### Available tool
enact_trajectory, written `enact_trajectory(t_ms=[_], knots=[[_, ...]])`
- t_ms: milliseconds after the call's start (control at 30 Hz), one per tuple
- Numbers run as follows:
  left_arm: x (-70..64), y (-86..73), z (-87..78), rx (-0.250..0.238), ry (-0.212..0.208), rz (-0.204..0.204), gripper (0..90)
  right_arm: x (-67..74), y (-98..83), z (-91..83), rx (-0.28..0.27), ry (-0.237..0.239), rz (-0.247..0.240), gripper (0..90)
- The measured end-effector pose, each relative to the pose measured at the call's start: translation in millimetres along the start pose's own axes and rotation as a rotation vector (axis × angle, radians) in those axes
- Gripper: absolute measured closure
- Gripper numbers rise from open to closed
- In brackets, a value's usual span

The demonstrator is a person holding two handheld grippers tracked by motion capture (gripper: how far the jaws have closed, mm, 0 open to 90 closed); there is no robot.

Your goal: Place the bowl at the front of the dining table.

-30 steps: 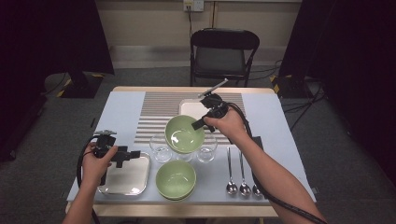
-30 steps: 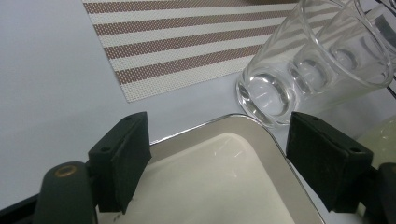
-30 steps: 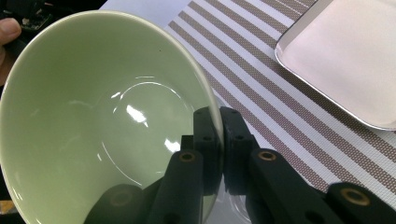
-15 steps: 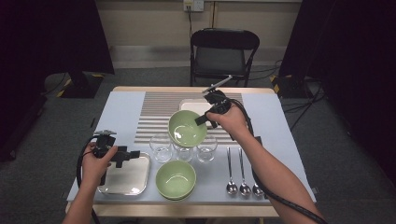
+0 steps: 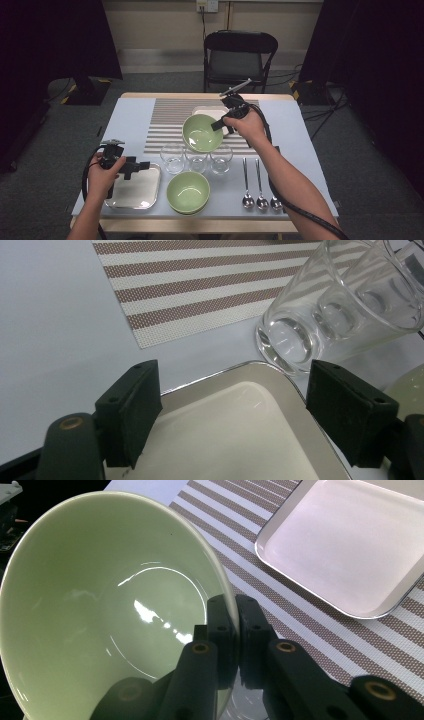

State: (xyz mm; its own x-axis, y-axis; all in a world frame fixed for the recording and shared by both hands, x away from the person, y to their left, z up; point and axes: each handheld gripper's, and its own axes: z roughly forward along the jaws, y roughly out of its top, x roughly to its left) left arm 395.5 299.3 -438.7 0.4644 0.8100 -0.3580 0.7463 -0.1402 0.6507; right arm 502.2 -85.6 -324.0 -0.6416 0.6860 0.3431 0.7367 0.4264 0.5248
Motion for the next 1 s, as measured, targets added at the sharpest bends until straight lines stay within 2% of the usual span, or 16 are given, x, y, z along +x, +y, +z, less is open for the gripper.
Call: enact_trajectory(t_ms=[333, 667, 1000], knots=[[0.2, -0.1, 0.0, 0.003, 0.000, 0.003, 21.9, -6.9, 1.7, 3.4, -0.003, -0.006, 0.029, 86.5], [0.8, -0.5, 0.2, 0.004, 0.003, 0.001, 21.9, -13.8, 3.7, 4.2, -0.026, -0.017, 0.038, 86.5], [0.6, -0.5, 0.6, 0.006, 0.005, 0.006, 21.9, -20.7, 5.4, 3.1, -0.046, -0.024, 0.075, 86.5]])
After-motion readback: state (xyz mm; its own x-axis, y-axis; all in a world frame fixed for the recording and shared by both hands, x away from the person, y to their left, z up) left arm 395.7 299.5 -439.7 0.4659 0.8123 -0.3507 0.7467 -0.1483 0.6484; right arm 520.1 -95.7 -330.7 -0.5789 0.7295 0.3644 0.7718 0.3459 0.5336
